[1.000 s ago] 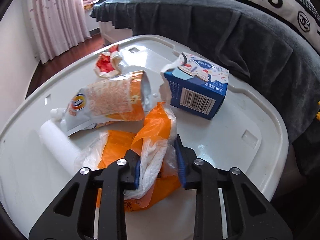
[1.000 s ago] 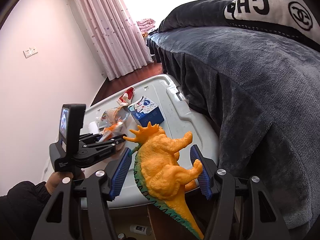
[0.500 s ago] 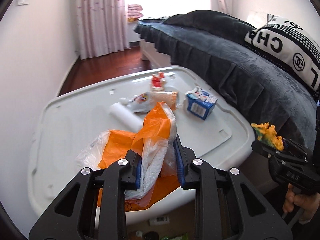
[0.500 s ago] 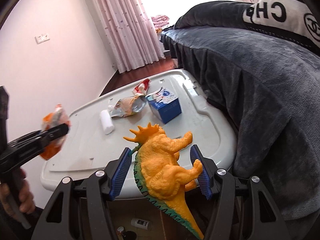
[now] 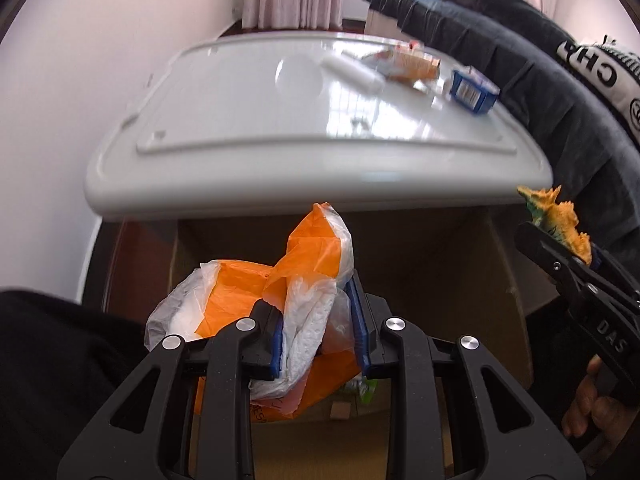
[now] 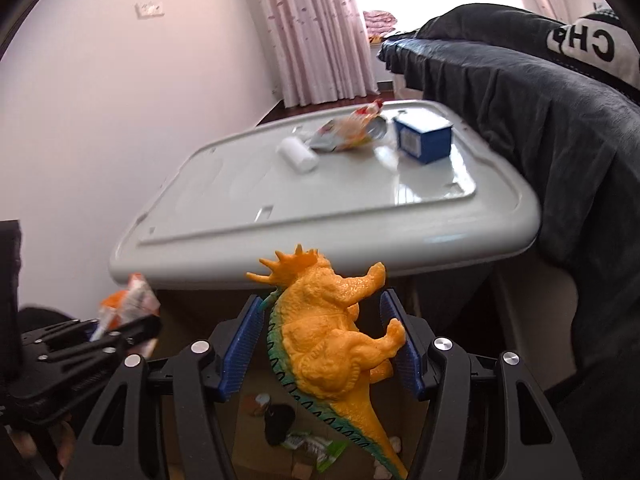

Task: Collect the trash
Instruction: 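Drop the bag and dinosaur into the box, opening both grippers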

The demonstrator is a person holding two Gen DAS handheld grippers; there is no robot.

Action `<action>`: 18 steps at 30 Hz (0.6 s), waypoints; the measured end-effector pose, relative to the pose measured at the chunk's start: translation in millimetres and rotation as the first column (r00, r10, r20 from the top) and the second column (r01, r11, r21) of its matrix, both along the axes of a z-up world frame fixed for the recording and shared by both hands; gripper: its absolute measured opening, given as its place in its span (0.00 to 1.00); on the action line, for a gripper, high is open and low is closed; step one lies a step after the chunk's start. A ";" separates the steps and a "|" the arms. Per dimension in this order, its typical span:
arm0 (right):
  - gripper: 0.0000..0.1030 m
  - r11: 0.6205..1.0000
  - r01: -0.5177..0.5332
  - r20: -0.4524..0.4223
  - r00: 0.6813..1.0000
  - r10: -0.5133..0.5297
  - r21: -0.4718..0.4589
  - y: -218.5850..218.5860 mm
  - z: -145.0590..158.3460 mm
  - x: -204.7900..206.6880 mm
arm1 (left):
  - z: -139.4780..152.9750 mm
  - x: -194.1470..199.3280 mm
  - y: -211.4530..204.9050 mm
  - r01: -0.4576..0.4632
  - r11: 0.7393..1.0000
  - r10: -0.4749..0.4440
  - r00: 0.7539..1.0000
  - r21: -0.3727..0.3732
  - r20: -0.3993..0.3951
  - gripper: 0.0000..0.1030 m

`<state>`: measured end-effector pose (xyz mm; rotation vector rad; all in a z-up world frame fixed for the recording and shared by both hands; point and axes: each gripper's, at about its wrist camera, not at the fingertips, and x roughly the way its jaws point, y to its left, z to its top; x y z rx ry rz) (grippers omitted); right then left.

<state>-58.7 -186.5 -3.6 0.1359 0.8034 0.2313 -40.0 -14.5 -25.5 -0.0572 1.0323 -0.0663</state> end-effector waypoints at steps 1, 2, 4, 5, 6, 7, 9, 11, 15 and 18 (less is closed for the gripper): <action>0.58 1.000 -0.012 0.000 1.000 0.012 -0.019 5.5 -4.1 -1.3 | -6.2 -1.6 -1.1 0.003 1.000 -0.003 1.000 0.016 -0.007 0.25; 0.58 0.998 -0.032 -0.006 0.999 0.032 -0.053 12.8 -10.2 -2.2 | -13.2 -2.3 -1.0 0.003 0.999 -0.002 1.000 0.033 -0.016 0.24; 0.58 0.996 -0.047 -0.022 0.999 0.046 -0.075 18.1 -14.7 0.1 | -24.3 -0.7 2.9 0.000 1.000 0.002 0.999 0.027 -0.048 0.25; 0.58 0.995 -0.055 -0.037 0.998 0.052 -0.079 20.2 -17.8 2.4 | -25.9 0.4 4.8 -0.006 1.000 0.007 0.998 0.018 -0.055 0.24; 0.58 0.995 -0.054 -0.042 0.998 0.051 -0.083 20.6 -19.1 2.6 | -26.7 2.2 6.3 -0.011 1.000 0.012 0.998 0.010 -0.060 0.25; 0.58 0.995 -0.054 -0.047 0.998 0.050 -0.086 21.3 -20.3 3.8 | -27.4 2.9 6.7 -0.012 1.000 0.013 0.998 0.005 -0.063 0.25; 0.58 0.994 -0.057 -0.060 0.997 0.052 -0.088 23.5 -23.7 1.2 | -28.2 3.3 6.7 -0.012 1.000 0.012 0.998 0.005 -0.065 0.25; 0.58 0.994 -0.060 -0.066 0.996 0.054 -0.092 24.8 -25.1 4.1 | -28.4 3.1 6.4 -0.011 1.000 0.012 0.998 0.007 -0.068 0.25; 0.58 0.994 -0.062 -0.064 0.996 0.056 -0.092 25.4 -24.9 2.6 | -29.4 4.0 6.7 -0.012 1.000 0.012 0.997 0.005 -0.073 0.25; 0.58 0.994 -0.060 -0.067 0.996 0.054 -0.087 24.9 -25.5 3.6 | -29.3 5.1 6.6 -0.012 1.000 0.012 0.997 0.005 -0.074 0.25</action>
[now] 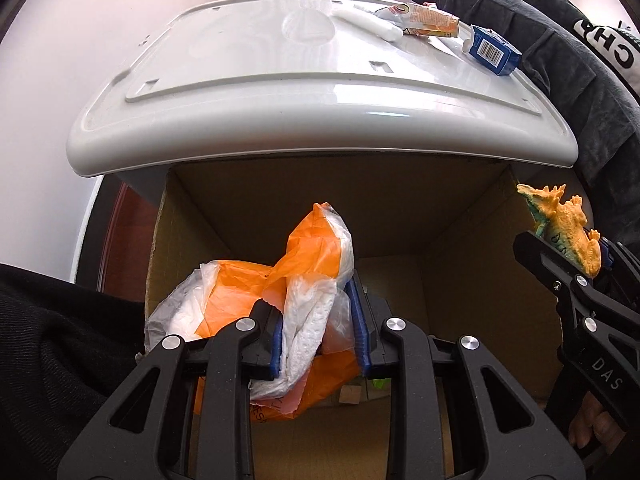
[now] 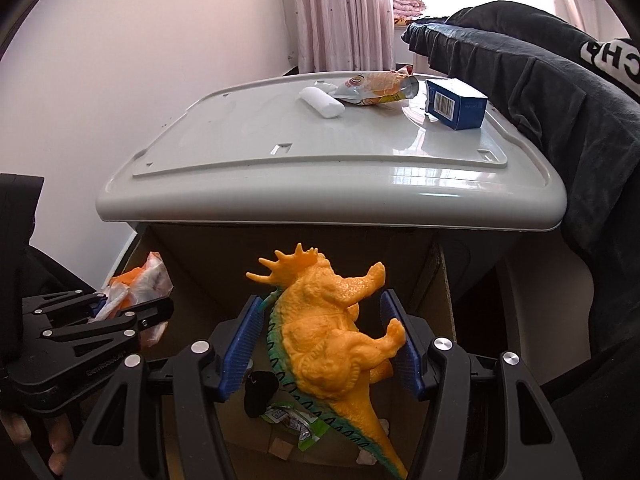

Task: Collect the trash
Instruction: 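Drop the bag and dinosaur into the box, opening both grippers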

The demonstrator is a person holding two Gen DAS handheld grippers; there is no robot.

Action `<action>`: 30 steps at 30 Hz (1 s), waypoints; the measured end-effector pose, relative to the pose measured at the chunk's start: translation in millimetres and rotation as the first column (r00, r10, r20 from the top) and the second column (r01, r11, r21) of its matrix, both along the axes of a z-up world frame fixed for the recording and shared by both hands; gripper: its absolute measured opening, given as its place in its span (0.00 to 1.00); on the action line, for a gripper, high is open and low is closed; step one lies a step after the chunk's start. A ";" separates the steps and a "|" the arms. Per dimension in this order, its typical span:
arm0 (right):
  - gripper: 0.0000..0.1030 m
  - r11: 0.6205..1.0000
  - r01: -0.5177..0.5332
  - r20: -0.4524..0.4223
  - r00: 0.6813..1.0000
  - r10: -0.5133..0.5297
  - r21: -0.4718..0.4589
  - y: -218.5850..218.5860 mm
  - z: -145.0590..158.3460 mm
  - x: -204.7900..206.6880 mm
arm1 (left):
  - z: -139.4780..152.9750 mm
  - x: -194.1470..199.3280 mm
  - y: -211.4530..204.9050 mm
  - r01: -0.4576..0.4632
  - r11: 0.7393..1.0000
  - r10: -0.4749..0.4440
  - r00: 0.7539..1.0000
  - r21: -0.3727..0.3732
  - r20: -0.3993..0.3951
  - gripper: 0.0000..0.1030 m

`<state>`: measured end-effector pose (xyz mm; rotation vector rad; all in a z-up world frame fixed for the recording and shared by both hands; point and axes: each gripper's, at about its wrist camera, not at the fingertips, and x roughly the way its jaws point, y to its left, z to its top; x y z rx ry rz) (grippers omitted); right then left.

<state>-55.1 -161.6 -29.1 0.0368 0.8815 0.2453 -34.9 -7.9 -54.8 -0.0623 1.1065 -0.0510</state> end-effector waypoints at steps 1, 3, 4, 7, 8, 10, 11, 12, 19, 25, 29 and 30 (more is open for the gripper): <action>0.58 1.000 0.001 -0.002 1.000 -0.001 0.000 -0.1 -0.3 0.0 | 0.1 -0.3 0.0 0.000 1.000 0.000 1.000 -0.001 0.000 0.25; 0.58 1.000 0.002 -0.003 1.000 -0.002 0.002 -0.3 -0.3 0.2 | -0.4 0.2 -0.2 -0.003 1.000 0.003 1.000 0.003 -0.002 0.25; 0.58 1.000 0.001 -0.003 1.000 -0.001 0.002 -0.4 -0.3 0.2 | -0.7 0.7 -0.6 -0.003 1.000 0.003 1.000 0.003 -0.003 0.25; 0.58 1.000 -0.001 0.002 1.000 0.001 0.003 -0.8 0.7 -0.1 | -1.2 1.6 -0.7 -0.008 1.000 0.008 1.000 0.004 -0.009 0.25; 0.58 1.000 -0.001 0.002 1.000 0.001 0.004 -0.7 0.6 -0.2 | -1.3 1.7 -0.6 -0.010 1.000 0.010 1.000 0.003 -0.011 0.25; 0.58 1.000 0.001 0.002 1.000 -0.001 0.007 -1.4 0.6 -0.1 | -1.3 2.0 -0.6 -0.011 1.000 0.011 1.000 0.002 -0.012 0.25; 0.58 1.000 0.002 0.001 1.000 -0.002 0.007 -1.5 0.4 -0.2 | -1.5 2.1 -0.7 -0.011 1.000 0.011 1.000 0.003 -0.013 0.25; 0.58 1.000 0.003 0.001 1.000 -0.003 0.008 -1.8 0.3 -0.2 | -1.7 2.2 -1.0 -0.011 1.000 0.011 1.000 0.004 -0.014 0.25; 0.61 1.000 0.010 -0.015 1.000 -0.010 0.006 -1.4 -0.9 2.7 | -0.5 1.6 -0.7 -0.029 0.999 0.029 1.000 0.016 -0.007 0.71; 0.68 0.997 0.057 0.011 0.998 -0.058 0.046 -12.2 5.7 1.3 | 3.8 -1.9 10.5 -0.087 0.996 0.088 0.996 -0.012 0.011 0.87; 0.68 0.995 0.076 0.005 0.997 -0.076 0.060 -16.6 5.6 2.1 | 1.8 -2.0 12.6 -0.100 0.995 0.100 0.995 -0.021 -0.005 0.87; 0.68 0.995 0.077 0.005 0.997 -0.078 0.062 -16.9 5.7 2.3 | 2.1 -2.1 12.8 -0.103 0.994 0.103 0.995 -0.027 -0.005 0.87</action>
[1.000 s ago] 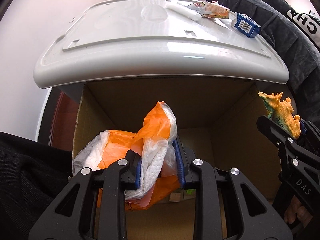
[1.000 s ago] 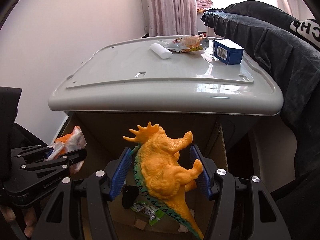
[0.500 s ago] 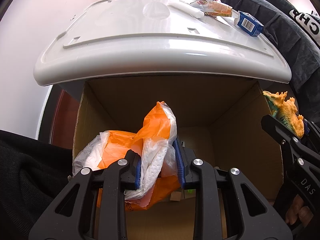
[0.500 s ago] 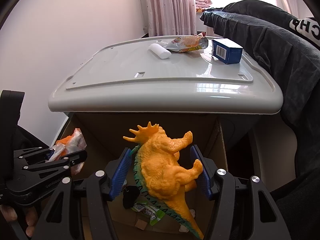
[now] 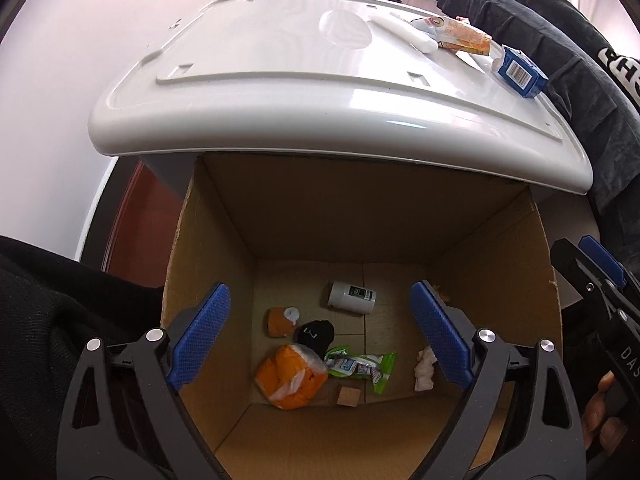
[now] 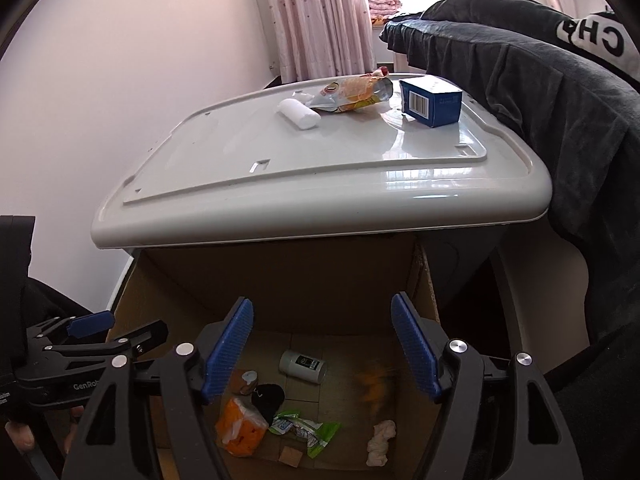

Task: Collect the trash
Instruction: 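Drop the bag and dinosaur into the box, opening both grippers, then grasp the blue biscuit box with the right gripper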

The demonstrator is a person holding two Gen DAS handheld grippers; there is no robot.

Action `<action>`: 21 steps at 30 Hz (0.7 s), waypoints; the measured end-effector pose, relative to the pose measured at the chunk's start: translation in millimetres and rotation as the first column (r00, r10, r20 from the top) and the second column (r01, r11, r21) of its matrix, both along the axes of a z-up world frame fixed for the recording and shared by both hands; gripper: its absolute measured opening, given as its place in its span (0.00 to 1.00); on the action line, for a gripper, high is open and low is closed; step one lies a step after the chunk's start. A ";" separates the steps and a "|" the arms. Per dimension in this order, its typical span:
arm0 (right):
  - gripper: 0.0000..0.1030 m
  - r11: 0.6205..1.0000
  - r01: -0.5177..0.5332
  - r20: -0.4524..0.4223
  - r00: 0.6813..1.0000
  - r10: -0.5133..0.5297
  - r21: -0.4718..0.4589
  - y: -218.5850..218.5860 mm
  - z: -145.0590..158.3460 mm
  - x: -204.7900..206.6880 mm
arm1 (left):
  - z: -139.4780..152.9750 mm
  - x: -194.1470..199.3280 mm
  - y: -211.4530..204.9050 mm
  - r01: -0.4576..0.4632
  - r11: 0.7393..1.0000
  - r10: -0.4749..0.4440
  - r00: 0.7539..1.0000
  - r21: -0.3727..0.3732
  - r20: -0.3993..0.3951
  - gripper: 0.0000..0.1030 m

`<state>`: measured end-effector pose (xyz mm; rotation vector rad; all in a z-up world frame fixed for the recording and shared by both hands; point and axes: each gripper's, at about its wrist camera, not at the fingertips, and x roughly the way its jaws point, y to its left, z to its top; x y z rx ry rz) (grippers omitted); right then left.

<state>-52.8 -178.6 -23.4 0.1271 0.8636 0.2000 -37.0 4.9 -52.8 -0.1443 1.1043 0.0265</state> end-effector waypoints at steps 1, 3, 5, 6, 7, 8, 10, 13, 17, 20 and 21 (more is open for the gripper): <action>0.68 1.000 0.001 -0.001 1.000 -0.001 0.001 0.0 0.1 0.2 | 0.1 -0.3 1.0 -0.002 1.000 0.002 1.000 -0.004 0.000 0.87; 0.68 1.000 0.001 -0.002 1.000 -0.001 0.001 0.4 -0.1 0.7 | -0.5 -1.0 2.5 -0.004 1.000 0.004 1.000 -0.013 -0.001 0.87; 0.68 1.000 0.000 -0.007 1.000 0.000 -0.001 1.2 -0.4 2.0 | -0.7 -0.2 3.2 -0.005 1.000 0.005 1.000 -0.023 -0.002 0.87; 0.68 1.000 0.000 -0.008 1.000 0.000 -0.002 1.3 -0.2 2.6 | -0.8 -0.1 4.0 -0.007 1.000 0.007 1.000 -0.025 -0.004 0.87; 0.68 1.000 0.000 -0.008 1.000 0.000 -0.001 1.4 0.1 3.2 | -1.0 1.0 4.0 -0.007 1.000 0.007 1.000 -0.030 -0.005 0.87; 0.68 1.000 0.000 -0.007 1.000 0.000 0.003 1.1 1.0 3.6 | -1.2 1.5 3.7 -0.007 0.999 0.007 1.000 -0.035 -0.005 0.87; 0.69 1.000 0.001 -0.003 1.000 -0.001 0.010 -0.4 3.3 5.1 | -1.5 1.9 2.8 -0.007 0.999 0.006 1.000 -0.041 -0.004 0.87; 0.69 1.000 0.006 0.003 1.000 -0.006 0.014 -3.7 7.5 9.5 | 1.4 2.0 0.9 -0.002 0.999 0.003 1.000 -0.043 0.012 0.87; 0.70 0.999 0.017 0.004 1.000 -0.018 0.028 -13.0 14.5 22.3 | 9.7 3.5 -3.9 0.017 0.999 -0.015 0.999 -0.030 0.049 0.87; 0.70 1.000 0.025 0.008 1.000 -0.026 0.018 -21.8 21.5 40.4 | 18.1 10.5 -9.4 0.039 0.999 -0.037 0.997 -0.023 0.066 0.87; 0.70 1.000 0.029 0.015 0.999 -0.029 0.011 -25.5 25.3 47.9 | 20.7 12.7 -10.2 0.043 0.999 -0.041 0.997 -0.027 0.072 0.87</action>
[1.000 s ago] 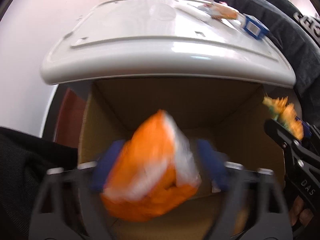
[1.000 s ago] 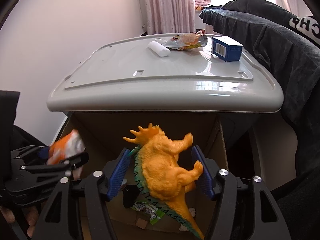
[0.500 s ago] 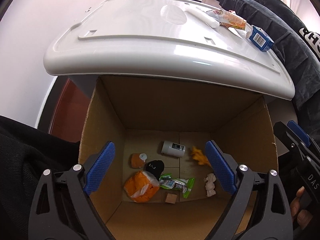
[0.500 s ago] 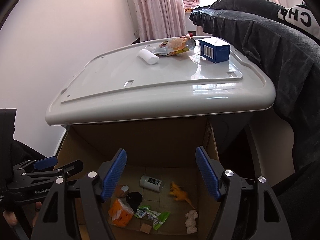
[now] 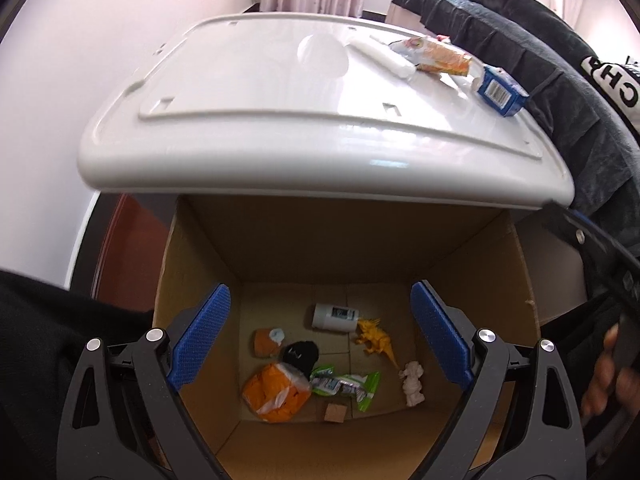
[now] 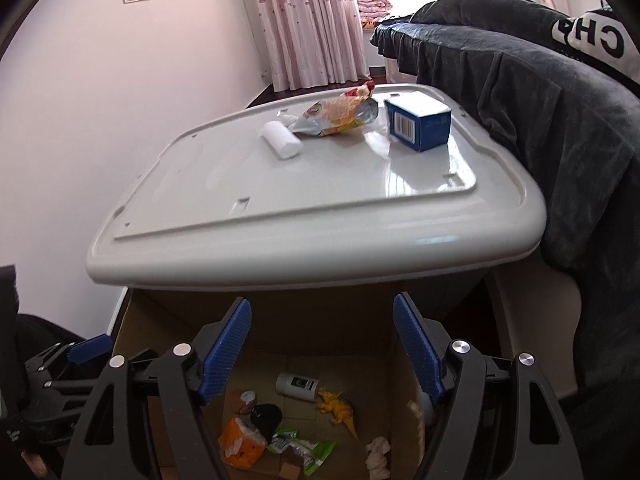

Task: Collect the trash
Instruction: 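Grasp the blue biscuit box with the right gripper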

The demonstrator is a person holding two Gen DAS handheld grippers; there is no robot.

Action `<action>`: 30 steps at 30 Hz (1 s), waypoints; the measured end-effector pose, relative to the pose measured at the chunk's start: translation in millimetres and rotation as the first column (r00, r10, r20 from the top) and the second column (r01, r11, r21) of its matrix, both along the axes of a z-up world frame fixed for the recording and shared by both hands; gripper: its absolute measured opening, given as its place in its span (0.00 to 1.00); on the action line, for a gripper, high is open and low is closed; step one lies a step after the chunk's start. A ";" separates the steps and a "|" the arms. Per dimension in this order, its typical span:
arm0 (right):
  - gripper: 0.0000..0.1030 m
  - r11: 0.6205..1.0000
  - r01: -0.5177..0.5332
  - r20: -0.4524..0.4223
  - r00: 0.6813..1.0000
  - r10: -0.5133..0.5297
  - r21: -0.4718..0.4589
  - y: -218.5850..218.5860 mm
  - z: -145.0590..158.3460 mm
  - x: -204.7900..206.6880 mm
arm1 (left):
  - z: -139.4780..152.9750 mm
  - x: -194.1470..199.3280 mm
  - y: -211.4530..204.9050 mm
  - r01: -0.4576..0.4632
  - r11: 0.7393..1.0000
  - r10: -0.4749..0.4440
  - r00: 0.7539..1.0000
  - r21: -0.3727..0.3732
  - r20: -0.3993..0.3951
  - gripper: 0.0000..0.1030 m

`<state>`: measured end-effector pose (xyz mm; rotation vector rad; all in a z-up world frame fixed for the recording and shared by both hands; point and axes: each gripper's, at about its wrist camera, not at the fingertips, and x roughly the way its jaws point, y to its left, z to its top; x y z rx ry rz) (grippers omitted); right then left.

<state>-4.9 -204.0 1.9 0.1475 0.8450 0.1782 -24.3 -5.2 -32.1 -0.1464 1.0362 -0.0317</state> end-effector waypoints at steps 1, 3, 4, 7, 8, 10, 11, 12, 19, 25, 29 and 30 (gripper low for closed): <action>0.70 1.000 0.004 0.008 1.000 -0.004 -0.008 -3.9 4.1 8.2 | 4.0 3.4 -0.8 0.005 1.000 -0.004 1.000 -0.005 0.009 0.87; 0.70 0.999 0.018 0.030 0.999 -0.017 -0.031 -13.2 13.7 28.0 | 12.8 13.0 -2.6 0.007 1.000 -0.007 1.000 -0.020 0.029 0.87; 0.71 0.999 0.027 0.040 0.999 -0.025 -0.044 -17.5 17.6 37.1 | 14.3 16.8 -3.6 0.004 1.000 -0.003 0.999 -0.024 0.035 0.87; 0.72 0.994 0.062 0.082 0.995 -0.055 -0.087 -32.3 29.2 68.8 | 21.3 35.0 -7.1 -0.005 0.998 0.007 0.999 -0.055 0.047 0.87; 0.73 0.992 0.071 0.091 0.994 -0.062 -0.100 -37.1 32.5 80.9 | 22.4 38.8 -8.5 -0.007 0.998 0.010 0.999 -0.061 0.050 0.87; 0.73 0.990 0.081 0.103 0.992 -0.068 -0.118 -44.5 37.4 100.6 | 24.4 46.7 -12.2 -0.010 0.998 0.014 0.998 -0.062 0.064 0.87; 0.75 0.988 0.083 0.109 0.992 -0.070 -0.127 -48.9 39.2 112.0 | 24.4 49.2 -13.6 -0.010 0.998 0.014 0.998 -0.056 0.069 0.87; 0.76 0.987 0.084 0.112 0.991 -0.069 -0.138 -52.0 39.6 121.8 | 23.6 51.3 -15.4 -0.010 0.999 0.013 0.997 -0.045 0.073 0.87; 0.80 0.986 0.043 0.097 0.995 -0.028 -0.162 -71.0 23.9 189.0 | 7.2 63.6 -19.2 0.001 0.999 0.000 0.999 -0.033 0.039 0.87; 0.81 0.990 0.027 0.022 0.999 -0.024 -0.136 -74.0 -12.2 231.3 | 1.9 71.4 -17.9 0.003 0.999 -0.001 1.000 -0.037 0.031 0.87; 0.80 0.990 0.010 -0.011 1.000 -0.012 -0.140 -65.3 -27.4 241.5 | 0.5 75.2 -18.7 0.003 0.999 -0.002 1.000 -0.038 0.028 0.87; 0.80 0.990 -0.007 -0.042 0.999 0.001 -0.138 -62.2 -31.0 246.1 | 1.0 75.0 -19.5 0.006 1.000 -0.005 0.999 -0.030 0.036 0.87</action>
